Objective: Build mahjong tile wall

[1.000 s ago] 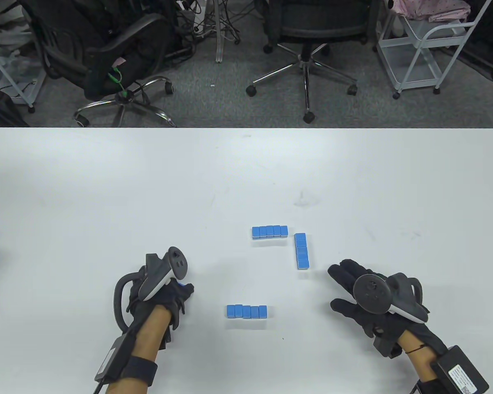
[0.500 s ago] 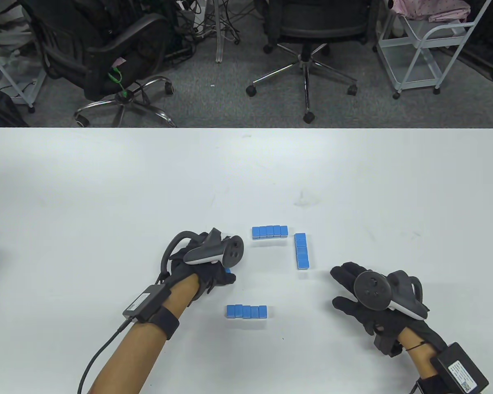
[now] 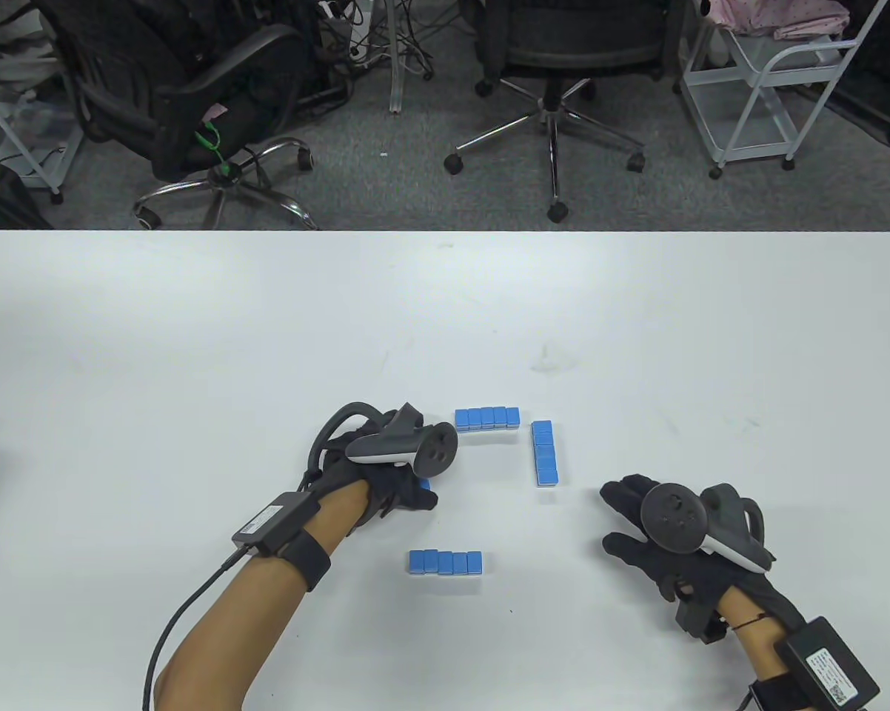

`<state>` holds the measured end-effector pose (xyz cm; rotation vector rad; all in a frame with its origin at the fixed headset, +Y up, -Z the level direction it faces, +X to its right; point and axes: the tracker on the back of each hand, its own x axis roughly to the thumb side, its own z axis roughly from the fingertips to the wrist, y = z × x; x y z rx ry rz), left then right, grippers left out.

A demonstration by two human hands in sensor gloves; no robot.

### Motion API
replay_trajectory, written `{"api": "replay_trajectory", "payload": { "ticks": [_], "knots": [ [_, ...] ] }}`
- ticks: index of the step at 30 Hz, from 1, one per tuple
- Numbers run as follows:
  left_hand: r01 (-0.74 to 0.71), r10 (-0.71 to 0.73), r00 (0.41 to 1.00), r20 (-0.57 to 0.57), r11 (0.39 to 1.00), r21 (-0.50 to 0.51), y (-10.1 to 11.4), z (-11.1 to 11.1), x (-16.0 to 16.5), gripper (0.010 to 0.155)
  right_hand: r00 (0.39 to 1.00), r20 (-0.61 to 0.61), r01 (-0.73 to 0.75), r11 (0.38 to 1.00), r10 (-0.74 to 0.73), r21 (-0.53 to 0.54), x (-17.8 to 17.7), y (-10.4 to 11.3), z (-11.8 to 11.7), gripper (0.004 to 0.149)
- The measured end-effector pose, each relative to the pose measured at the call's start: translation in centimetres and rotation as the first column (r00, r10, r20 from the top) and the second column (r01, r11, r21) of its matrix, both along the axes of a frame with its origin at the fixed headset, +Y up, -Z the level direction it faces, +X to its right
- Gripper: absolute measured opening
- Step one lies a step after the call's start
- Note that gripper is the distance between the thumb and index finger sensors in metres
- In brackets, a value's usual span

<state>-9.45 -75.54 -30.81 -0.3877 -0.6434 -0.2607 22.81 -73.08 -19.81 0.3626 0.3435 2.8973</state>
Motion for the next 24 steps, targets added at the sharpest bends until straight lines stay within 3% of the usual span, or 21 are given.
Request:
{"api": "replay_trajectory", "payload": {
  "ticks": [24],
  "knots": [
    [-0.033, 0.03, 0.999, -0.044, 0.998, -0.055, 0.39, -0.87, 0.09, 0.098, 1.0, -0.009, -0.019, 1.0, 0.019, -0.022, -0.03, -0.4, -0.19, 0.073]
  ]
}}
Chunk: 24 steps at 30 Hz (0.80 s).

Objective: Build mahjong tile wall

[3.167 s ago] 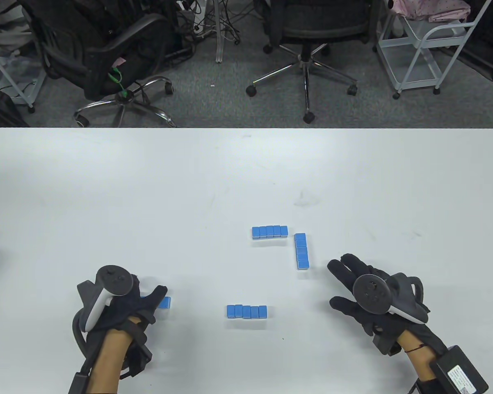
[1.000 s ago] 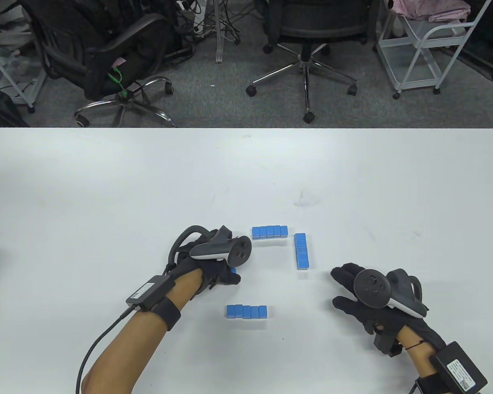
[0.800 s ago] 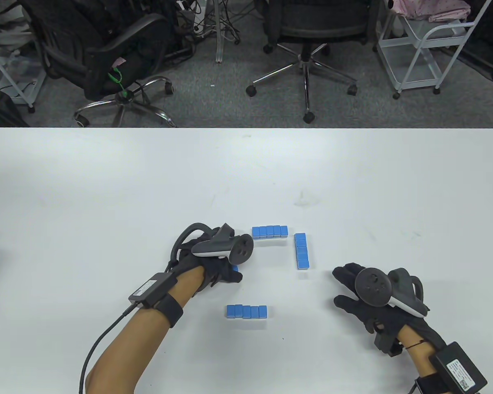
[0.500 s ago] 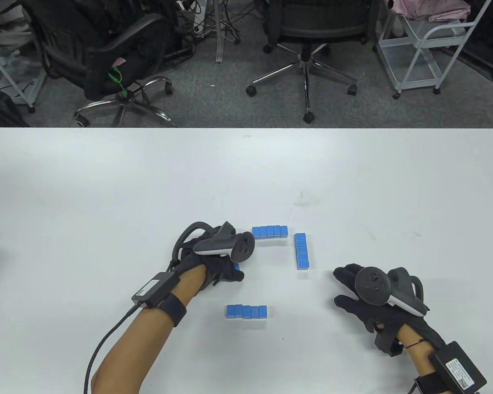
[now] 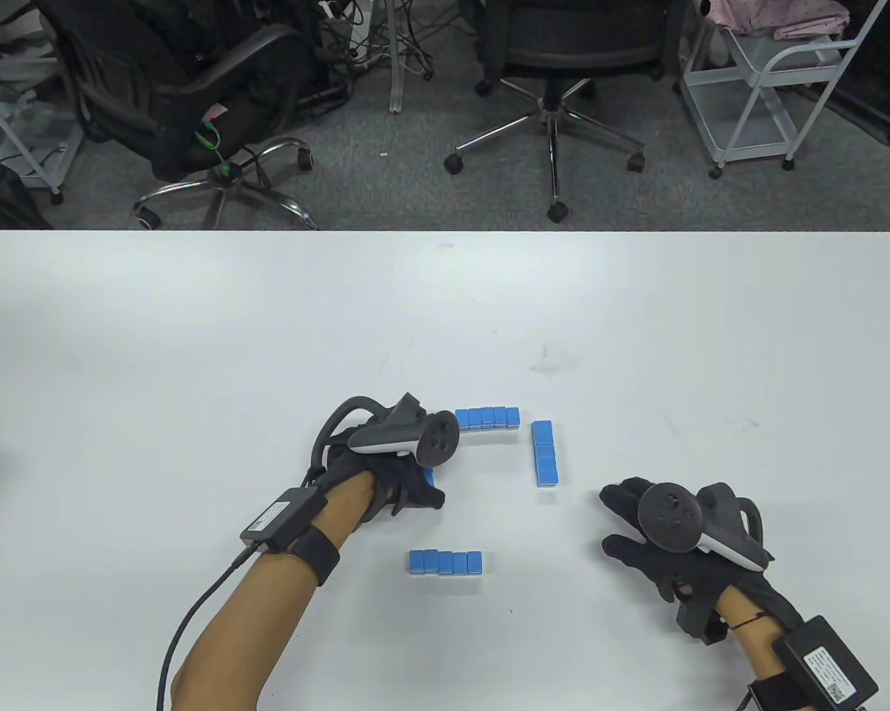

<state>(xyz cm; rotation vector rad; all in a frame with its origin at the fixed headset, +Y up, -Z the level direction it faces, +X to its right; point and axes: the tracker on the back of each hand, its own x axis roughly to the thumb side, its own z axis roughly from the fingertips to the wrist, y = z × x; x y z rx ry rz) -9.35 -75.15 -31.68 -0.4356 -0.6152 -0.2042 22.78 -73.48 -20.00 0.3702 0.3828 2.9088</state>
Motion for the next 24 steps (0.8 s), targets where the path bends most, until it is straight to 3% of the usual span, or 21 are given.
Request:
{"api": "replay_trajectory", "payload": {
  "ticks": [7, 14, 19, 21, 24],
  "knots": [
    [-0.097, 0.095, 0.995, -0.04, 0.995, -0.031, 1.0, -0.1, -1.3, 0.1, 1.0, 0.0, -0.002, 1.0, 0.002, -0.012, -0.1, -0.1, 0.0, 0.073],
    [-0.197, 0.205, 0.965, -0.162, 0.978, 0.063, 4.0, 1.0, -5.3, 0.096, 1.0, 0.0, -0.003, 1.0, 0.003, 0.003, -0.3, -0.1, 0.1, 0.072],
    [-0.314, 0.363, 0.875, -0.32, 0.929, 0.197, 5.7, 4.8, -10.2, 0.089, 0.999, 0.015, 0.048, 0.999, -0.048, 0.023, -0.6, 0.3, -0.1, 0.073],
    [-0.306, 0.405, 0.835, -0.373, 0.905, 0.297, 5.6, 6.6, -11.6, 0.084, 0.997, 0.036, 0.07, 0.997, -0.07, 0.022, -0.6, 0.4, -0.2, 0.072],
    [-0.301, 0.419, 0.808, -0.414, 0.898, 0.322, 4.7, 9.3, -13.2, 0.081, 0.989, 0.077, 0.128, 0.991, -0.125, -0.036, -1.4, 0.1, -0.4, 0.07]
  ]
}}
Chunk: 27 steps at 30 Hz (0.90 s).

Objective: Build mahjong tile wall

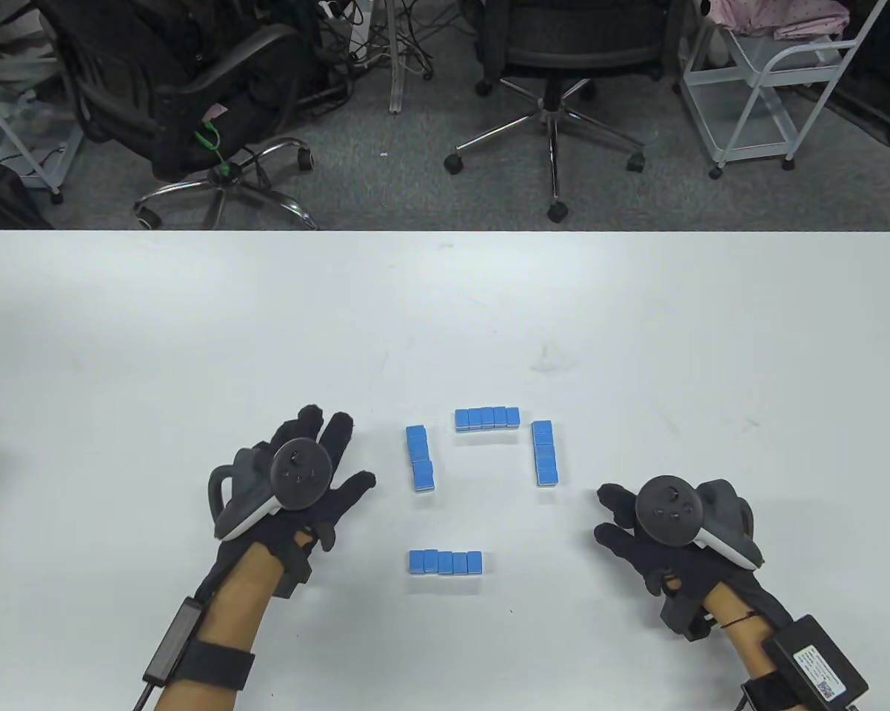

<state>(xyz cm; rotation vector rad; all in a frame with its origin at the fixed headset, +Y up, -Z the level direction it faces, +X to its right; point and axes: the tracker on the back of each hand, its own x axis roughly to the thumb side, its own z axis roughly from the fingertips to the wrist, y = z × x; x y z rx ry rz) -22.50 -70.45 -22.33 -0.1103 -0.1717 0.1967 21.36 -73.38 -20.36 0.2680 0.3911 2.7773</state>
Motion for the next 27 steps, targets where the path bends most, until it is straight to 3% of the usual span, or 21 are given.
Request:
{"api": "replay_trajectory", "payload": {
  "ticks": [3, 6, 10, 14, 22, 27],
  "knots": [
    [-0.011, 0.012, 0.999, -0.034, 1.0, 0.017, -0.6, 1.7, -1.2, 0.078, 0.995, 0.07, 0.07, 0.995, -0.065, -0.074, -2.0, 0.0, 0.6, 0.071],
    [-0.068, 0.071, 0.996, -0.045, 0.996, 0.063, -0.9, 2.1, -2.0, 0.077, 0.993, 0.118, 0.016, 0.985, 0.004, -0.171, -5.2, 0.0, 1.7, 0.076],
    [-0.13, 0.131, 0.99, -0.045, 0.991, 0.036, -1.0, 1.8, -2.7, 0.076, 0.988, 0.117, -0.059, 0.954, 0.098, -0.295, -10.0, -0.6, 2.8, 0.086],
    [-0.222, 0.225, 0.972, -0.068, 0.974, 0.039, -0.8, 1.5, -4.1, 0.075, 0.964, 0.182, -0.129, 0.939, 0.194, -0.318, -14.4, -0.5, 3.1, 0.088],
    [-0.372, 0.37, 0.919, -0.136, 0.928, 0.012, -1.2, 1.3, -6.3, 0.075, 0.908, 0.2, -0.262, 0.871, 0.369, -0.415, -19.7, -0.8, 2.0, 0.091],
    [-0.358, 0.355, 0.927, -0.12, 0.934, -0.003, -1.1, 1.0, -5.8, 0.075, 0.879, 0.185, -0.321, 0.833, 0.439, -0.451, -21.4, -1.0, 1.5, 0.092]
  ]
}}
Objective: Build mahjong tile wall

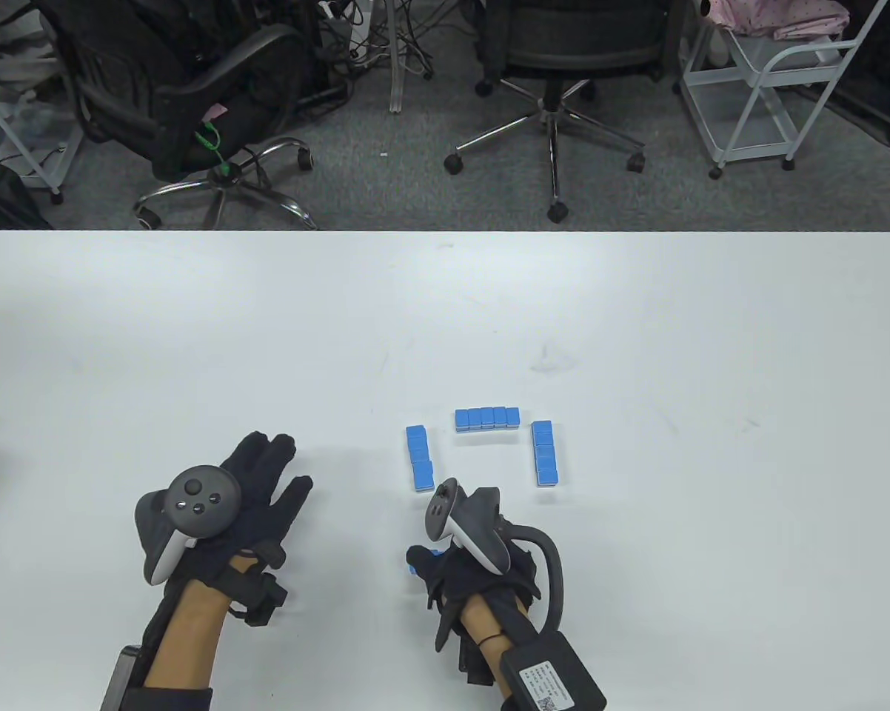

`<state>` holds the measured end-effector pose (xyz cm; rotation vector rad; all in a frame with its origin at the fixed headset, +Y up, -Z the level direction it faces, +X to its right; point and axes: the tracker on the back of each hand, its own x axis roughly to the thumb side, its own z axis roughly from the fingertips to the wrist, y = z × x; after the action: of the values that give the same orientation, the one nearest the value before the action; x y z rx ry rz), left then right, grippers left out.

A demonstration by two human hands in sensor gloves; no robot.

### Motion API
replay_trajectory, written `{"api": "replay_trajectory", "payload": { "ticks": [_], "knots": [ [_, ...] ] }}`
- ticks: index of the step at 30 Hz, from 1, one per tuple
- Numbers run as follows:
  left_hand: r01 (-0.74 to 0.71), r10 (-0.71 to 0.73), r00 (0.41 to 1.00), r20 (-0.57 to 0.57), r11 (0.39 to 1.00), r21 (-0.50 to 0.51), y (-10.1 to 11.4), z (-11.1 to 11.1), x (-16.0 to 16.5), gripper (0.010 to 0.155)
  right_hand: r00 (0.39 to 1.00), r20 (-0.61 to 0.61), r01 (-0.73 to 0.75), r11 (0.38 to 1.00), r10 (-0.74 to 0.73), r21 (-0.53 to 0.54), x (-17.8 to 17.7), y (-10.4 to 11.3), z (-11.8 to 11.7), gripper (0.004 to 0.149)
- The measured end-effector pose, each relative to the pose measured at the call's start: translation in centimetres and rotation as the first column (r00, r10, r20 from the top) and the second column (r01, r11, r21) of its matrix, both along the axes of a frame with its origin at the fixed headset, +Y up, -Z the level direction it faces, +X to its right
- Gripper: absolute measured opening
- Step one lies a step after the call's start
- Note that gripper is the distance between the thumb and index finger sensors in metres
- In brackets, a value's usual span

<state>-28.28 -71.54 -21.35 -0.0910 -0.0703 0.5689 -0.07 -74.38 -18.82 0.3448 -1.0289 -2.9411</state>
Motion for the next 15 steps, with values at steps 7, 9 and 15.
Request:
{"api": "replay_trajectory", "payload": {
  "ticks": [7, 9, 15],
  "knots": [
    [0.006, -0.006, 1.0, 0.017, 1.0, -0.005, 0.0, -0.1, 0.4, 0.075, 0.993, 0.0, -0.114, 0.992, 0.115, -0.054, -1.8, -0.5, -0.3, 0.1],
    [0.008, -0.007, 1.0, 0.015, 1.0, -0.01, 0.1, -0.1, 0.4, 0.075, 0.989, -0.002, -0.147, 0.988, 0.148, -0.056, -2.2, -0.6, -0.3, 0.1],
    [0.006, -0.006, 1.0, 0.016, 1.0, -0.022, 0.0, 0.0, 0.3, 0.075, 0.974, -0.009, -0.225, 0.971, 0.225, -0.074, -2.9, 0.0, 0.1, 0.103]
  ]
}}
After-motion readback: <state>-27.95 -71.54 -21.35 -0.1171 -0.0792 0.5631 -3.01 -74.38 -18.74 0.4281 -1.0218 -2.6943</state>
